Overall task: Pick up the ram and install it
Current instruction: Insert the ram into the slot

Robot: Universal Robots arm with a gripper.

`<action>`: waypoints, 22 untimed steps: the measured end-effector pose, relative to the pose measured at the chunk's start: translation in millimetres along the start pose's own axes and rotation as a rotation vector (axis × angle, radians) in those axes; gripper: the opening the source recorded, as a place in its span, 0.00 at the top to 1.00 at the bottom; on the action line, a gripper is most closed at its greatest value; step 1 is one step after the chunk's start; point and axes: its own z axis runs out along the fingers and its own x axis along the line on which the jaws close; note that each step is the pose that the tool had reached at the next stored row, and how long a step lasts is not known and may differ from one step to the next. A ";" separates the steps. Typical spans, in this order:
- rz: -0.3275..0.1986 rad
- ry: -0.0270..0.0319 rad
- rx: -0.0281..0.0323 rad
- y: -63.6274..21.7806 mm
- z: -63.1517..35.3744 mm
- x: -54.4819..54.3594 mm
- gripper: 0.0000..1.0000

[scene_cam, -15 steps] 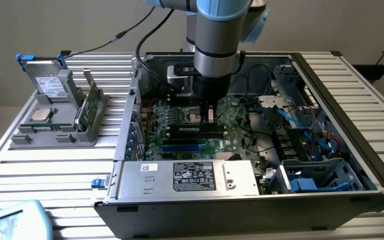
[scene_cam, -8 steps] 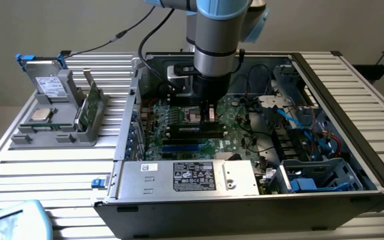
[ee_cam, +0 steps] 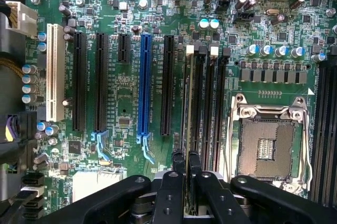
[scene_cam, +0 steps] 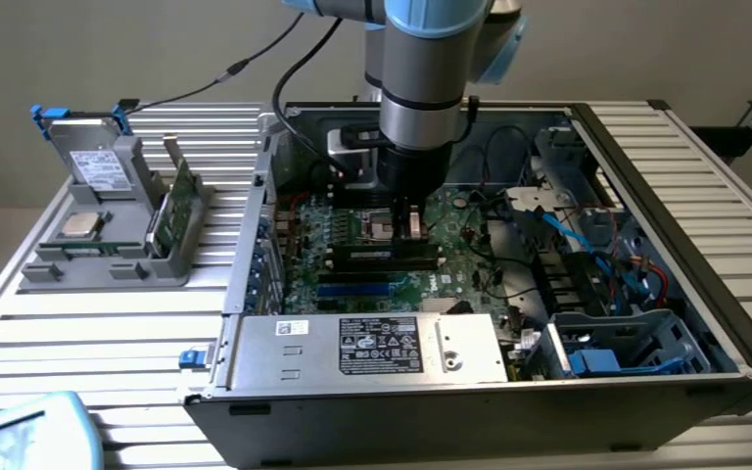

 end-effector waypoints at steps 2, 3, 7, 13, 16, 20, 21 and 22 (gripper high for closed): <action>0.000 0.0002 0.0001 0.0 0.3 -0.3 0.86; 0.000 0.0002 0.0001 0.0 0.6 -0.6 0.86; 0.000 0.0004 0.0001 -0.1 1.2 -1.4 0.86; 0.000 0.0004 0.0001 -0.1 3.3 -2.3 0.86; 0.000 0.0006 0.0000 -0.2 4.2 -2.6 0.86; 0.000 0.0007 0.0001 -0.2 4.9 -2.6 0.86; 0.000 0.0008 0.0002 -0.2 5.2 -2.6 0.86; 0.000 0.0012 0.0001 -0.2 5.6 -2.7 0.86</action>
